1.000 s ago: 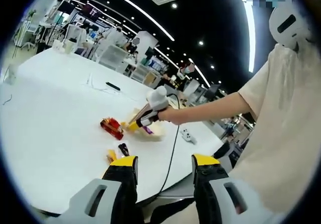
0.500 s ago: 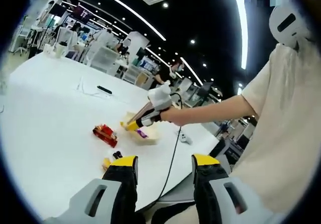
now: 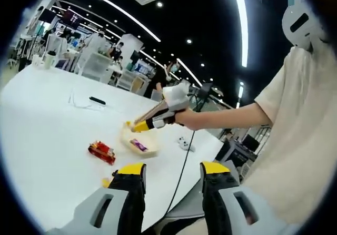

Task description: Place the target food into the container with the food tongs after gripping and lifting it, then release it inside without dropping or visibly crushing the food.

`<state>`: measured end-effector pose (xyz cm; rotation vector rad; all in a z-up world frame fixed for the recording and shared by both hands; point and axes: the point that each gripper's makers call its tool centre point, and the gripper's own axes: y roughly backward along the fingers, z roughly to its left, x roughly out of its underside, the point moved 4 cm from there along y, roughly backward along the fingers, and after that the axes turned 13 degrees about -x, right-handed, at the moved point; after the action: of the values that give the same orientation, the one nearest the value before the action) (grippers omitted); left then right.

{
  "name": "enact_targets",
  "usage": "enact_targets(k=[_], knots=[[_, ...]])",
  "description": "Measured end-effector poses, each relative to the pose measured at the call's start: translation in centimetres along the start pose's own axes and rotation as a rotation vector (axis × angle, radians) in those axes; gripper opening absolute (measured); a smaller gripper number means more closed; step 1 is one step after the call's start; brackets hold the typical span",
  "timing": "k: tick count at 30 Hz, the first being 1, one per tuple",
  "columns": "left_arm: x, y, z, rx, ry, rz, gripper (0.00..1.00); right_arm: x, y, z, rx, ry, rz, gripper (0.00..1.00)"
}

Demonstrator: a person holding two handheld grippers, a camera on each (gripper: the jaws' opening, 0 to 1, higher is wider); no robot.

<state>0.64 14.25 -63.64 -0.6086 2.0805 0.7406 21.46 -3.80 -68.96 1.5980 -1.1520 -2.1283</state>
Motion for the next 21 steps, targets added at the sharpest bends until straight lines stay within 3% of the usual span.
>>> enact_targets(k=[8, 21], knots=[[-0.4, -0.7, -0.8, 0.043, -0.034, 0.012, 0.41, -1.2, 1.9, 0.0, 0.032, 0.015, -0.045, 0.23], [-0.4, -1.2, -1.3, 0.070, -0.052, 0.024, 0.42, 0.1, 5.1, -1.6, 0.116, -0.037, -0.084, 0.23]])
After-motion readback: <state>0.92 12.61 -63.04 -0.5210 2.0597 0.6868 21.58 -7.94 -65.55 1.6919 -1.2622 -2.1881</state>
